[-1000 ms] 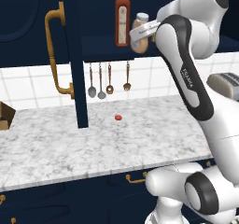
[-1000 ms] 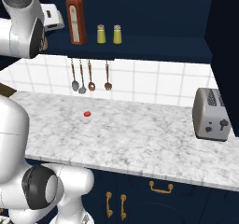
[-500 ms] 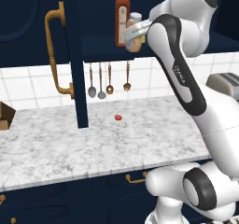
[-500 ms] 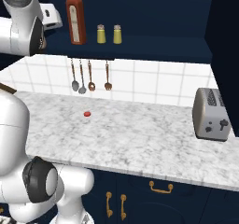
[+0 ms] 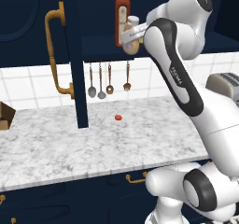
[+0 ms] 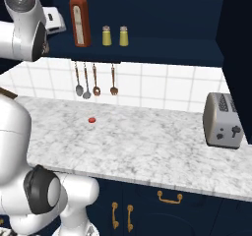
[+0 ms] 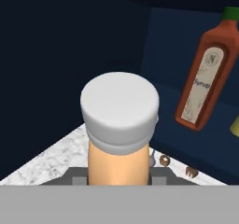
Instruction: Put the shaker and condiment bottle from the counter next to their counterparts in the cabinet.
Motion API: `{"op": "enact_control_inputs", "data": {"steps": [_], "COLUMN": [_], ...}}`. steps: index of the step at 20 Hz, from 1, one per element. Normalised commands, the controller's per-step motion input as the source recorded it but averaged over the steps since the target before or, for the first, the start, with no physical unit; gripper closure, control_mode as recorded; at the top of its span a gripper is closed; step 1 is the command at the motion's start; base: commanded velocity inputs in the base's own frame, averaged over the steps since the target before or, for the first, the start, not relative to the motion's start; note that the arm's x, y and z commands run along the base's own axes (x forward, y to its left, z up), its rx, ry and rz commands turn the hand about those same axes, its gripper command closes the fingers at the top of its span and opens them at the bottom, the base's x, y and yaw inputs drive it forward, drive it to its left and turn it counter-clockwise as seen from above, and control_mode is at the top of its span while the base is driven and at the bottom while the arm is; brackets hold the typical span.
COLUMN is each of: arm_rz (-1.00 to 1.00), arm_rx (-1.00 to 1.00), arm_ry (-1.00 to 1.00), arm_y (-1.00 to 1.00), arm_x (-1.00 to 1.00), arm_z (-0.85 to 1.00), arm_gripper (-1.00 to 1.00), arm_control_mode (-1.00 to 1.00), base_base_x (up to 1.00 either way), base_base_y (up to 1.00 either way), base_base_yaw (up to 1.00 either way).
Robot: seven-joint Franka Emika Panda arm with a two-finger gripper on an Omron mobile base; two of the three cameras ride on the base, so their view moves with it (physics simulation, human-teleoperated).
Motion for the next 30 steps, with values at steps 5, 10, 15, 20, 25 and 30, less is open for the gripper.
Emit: {"op": "enact_control_inputs", "data": {"steps": [5,10,15,20,25,30], "arm_rz": [0.00,0.00,0.00,-0.03,-0.05,-0.05], "arm_rx": [0.00,0.00,0.01,0.03,0.00,0.00], "arm_ry": [-0.09,-0.04,0.00,0.02,0.00,0.00], "arm_y": [0.00,0.00,0.00,0.00,0.00,0.03], "arm_x": [0.01,0.11,0.23,0.40,0.34,0.31], "arm_z": [-0.06,0.00,-0.03,-0.03,-0.04,-0.15], "arm_gripper": [1.00,1.00,1.00,1.00,1.00,1.00], "arm_control_mode": [-1.00,-1.00,-1.00,-1.00,-1.00,-1.00], "base_base_x": [0.00,0.00,0.00,0.00,0.00,0.00], "base_base_y": [0.00,0.00,0.00,0.00,0.00,0.00], "base_base_yaw": [0.00,0.00,0.00,0.00,0.00,0.00]}}
